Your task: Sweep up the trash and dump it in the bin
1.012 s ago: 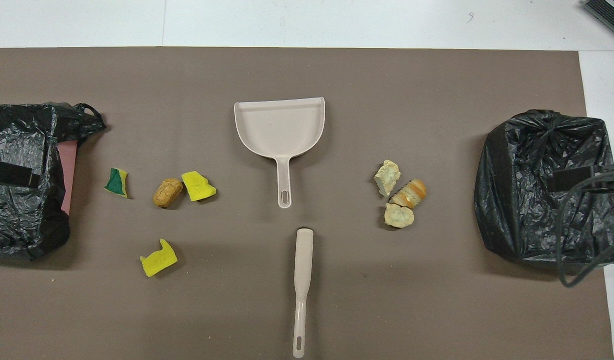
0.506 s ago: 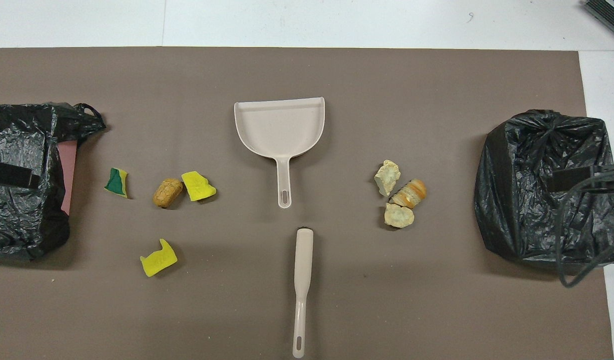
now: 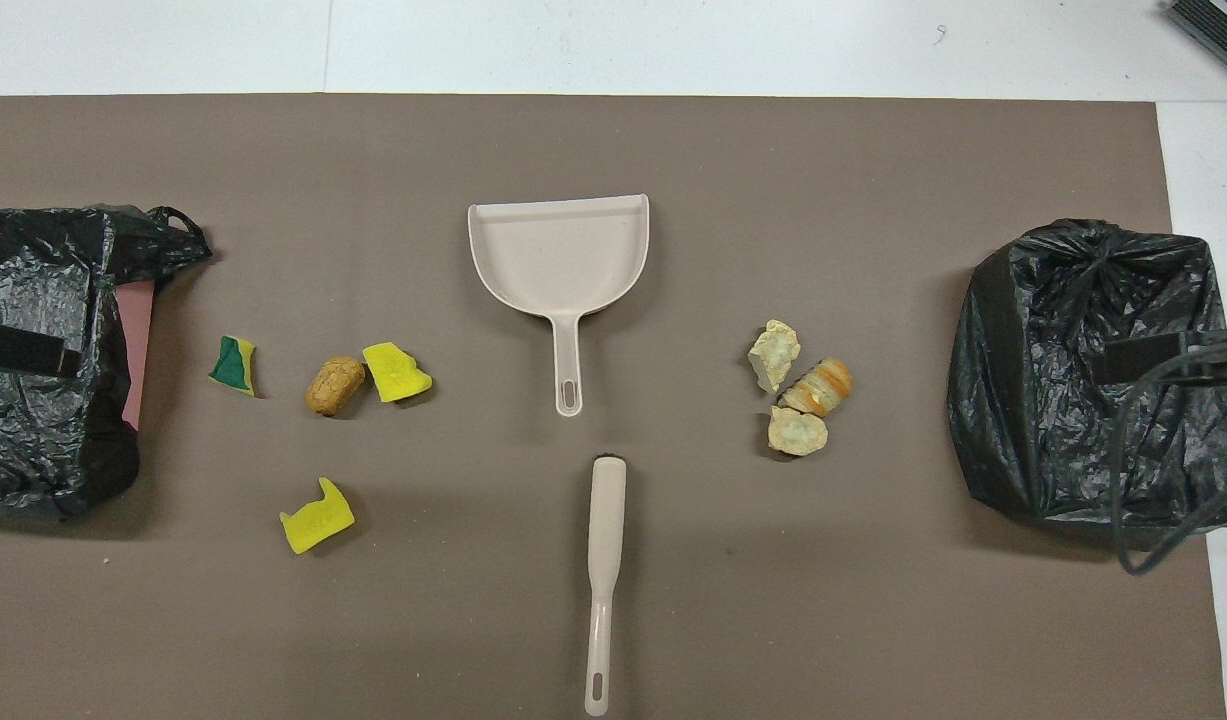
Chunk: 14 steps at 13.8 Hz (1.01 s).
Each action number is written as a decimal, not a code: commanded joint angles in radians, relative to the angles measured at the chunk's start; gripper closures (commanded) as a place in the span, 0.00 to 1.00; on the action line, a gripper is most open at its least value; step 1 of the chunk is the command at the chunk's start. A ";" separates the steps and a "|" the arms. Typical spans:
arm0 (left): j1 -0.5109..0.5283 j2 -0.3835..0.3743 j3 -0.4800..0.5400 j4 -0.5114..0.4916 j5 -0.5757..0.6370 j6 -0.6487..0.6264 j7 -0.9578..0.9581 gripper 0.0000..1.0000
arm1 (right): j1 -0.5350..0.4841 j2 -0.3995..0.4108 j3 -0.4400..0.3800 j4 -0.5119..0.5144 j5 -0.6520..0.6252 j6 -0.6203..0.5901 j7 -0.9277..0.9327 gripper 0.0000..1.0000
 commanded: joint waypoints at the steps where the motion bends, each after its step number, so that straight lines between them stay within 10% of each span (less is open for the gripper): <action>1: -0.102 -0.045 0.010 -0.123 0.000 0.092 -0.104 0.00 | -0.012 -0.004 0.004 0.004 0.022 -0.017 -0.032 0.00; 14: -0.643 -0.022 0.009 -0.432 -0.017 0.434 -0.657 0.00 | -0.012 -0.004 0.004 0.004 0.022 -0.017 -0.032 0.00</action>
